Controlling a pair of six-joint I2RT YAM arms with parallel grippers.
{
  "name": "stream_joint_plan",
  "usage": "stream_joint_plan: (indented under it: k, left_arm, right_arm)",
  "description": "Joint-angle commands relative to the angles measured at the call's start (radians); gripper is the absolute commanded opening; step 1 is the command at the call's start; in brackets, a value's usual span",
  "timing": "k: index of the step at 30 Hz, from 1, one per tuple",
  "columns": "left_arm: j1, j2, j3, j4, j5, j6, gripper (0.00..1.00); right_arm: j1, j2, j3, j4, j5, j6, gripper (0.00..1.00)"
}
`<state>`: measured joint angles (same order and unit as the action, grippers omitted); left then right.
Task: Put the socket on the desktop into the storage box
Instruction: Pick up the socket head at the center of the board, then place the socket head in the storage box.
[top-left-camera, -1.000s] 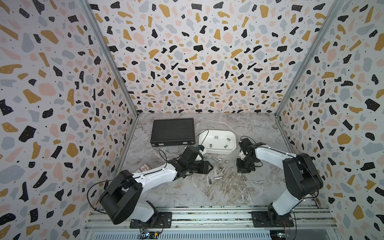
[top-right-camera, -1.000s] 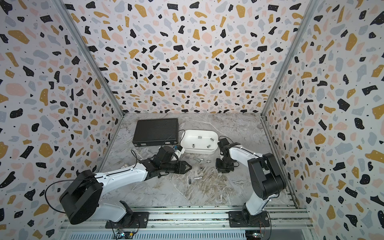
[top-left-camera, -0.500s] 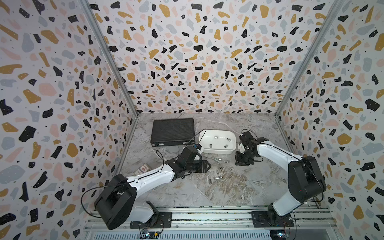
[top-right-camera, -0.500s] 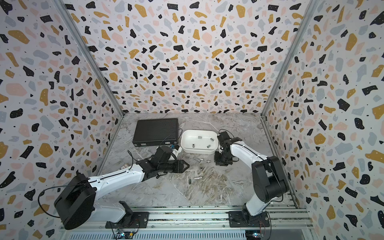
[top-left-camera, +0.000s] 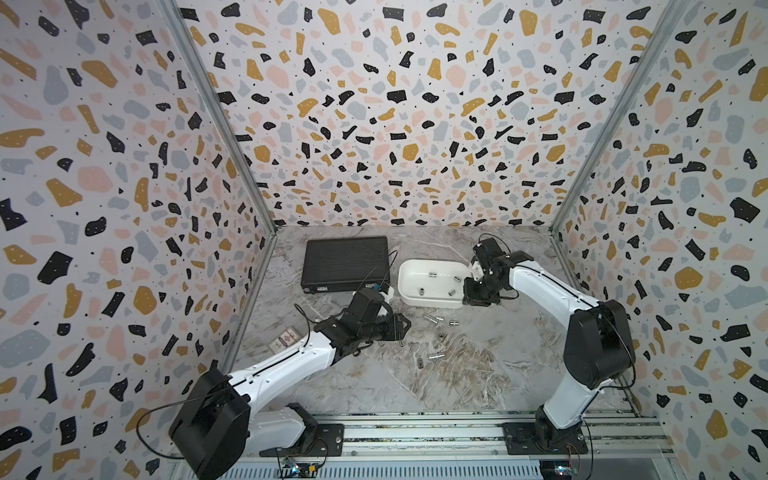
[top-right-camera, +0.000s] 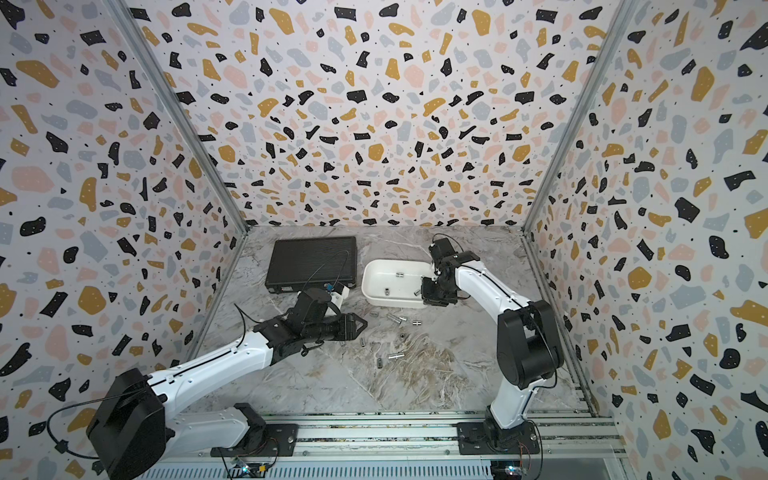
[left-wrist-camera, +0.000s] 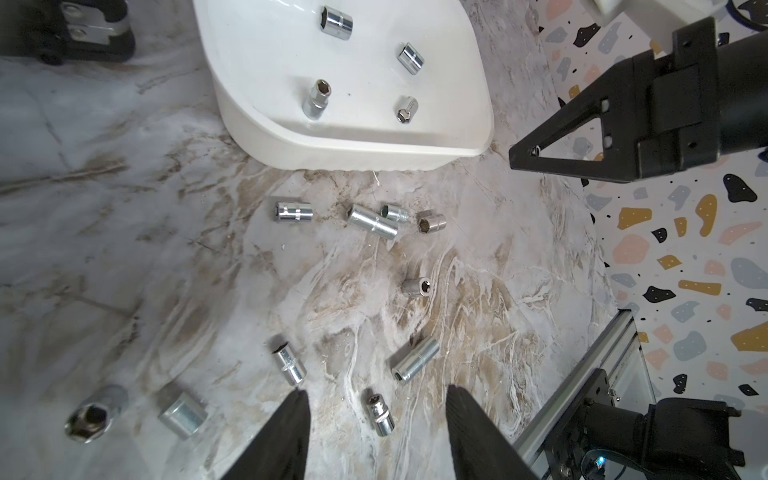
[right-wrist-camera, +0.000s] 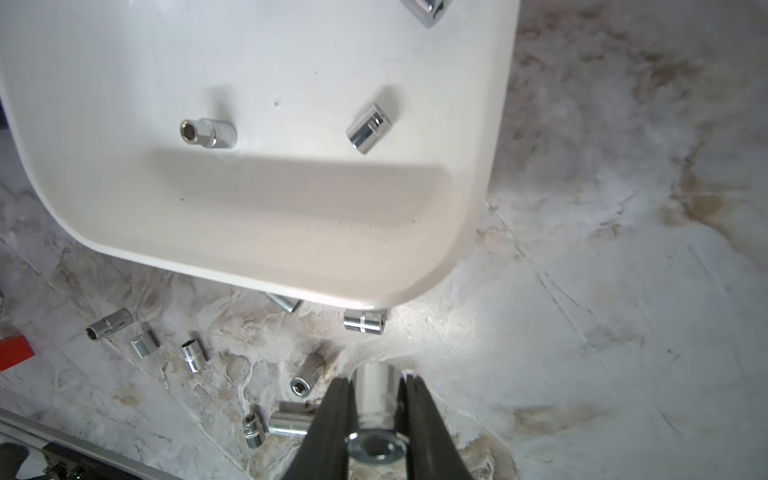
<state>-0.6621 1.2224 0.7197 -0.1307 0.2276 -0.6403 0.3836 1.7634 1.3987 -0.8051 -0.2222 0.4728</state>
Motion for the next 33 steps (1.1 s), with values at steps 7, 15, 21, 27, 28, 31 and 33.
stream_joint_plan:
  k: [7,15,21,27,28,31,33]
  left_arm:
    - [0.027,-0.072,-0.052,-0.036,-0.031,0.006,0.57]
    - [0.044,-0.113,-0.096,-0.043,-0.034,-0.008,0.57]
    - [0.051,-0.126,-0.112,-0.043,-0.036,-0.016,0.57]
    - [0.053,-0.134,-0.125,-0.047,-0.040,-0.021,0.57]
    - [0.053,-0.136,-0.127,-0.047,-0.042,-0.024,0.57]
    - [0.053,-0.144,-0.133,-0.050,-0.048,-0.030,0.57]
    - [0.053,-0.149,-0.133,-0.052,-0.053,-0.031,0.57]
  right_arm:
    - [0.005,0.162,0.236,-0.059,-0.018,0.018,0.19]
    - [0.005,0.298,0.397,-0.096,-0.004,0.024,0.20]
    - [0.005,0.401,0.487,-0.117,0.007,0.024,0.20]
    - [0.005,0.484,0.560,-0.136,0.017,0.022,0.21]
    - [0.005,0.495,0.571,-0.139,0.018,0.024,0.22]
    - [0.005,0.520,0.594,-0.146,0.023,0.024,0.23]
    - [0.005,0.531,0.605,-0.149,0.026,0.025,0.24]
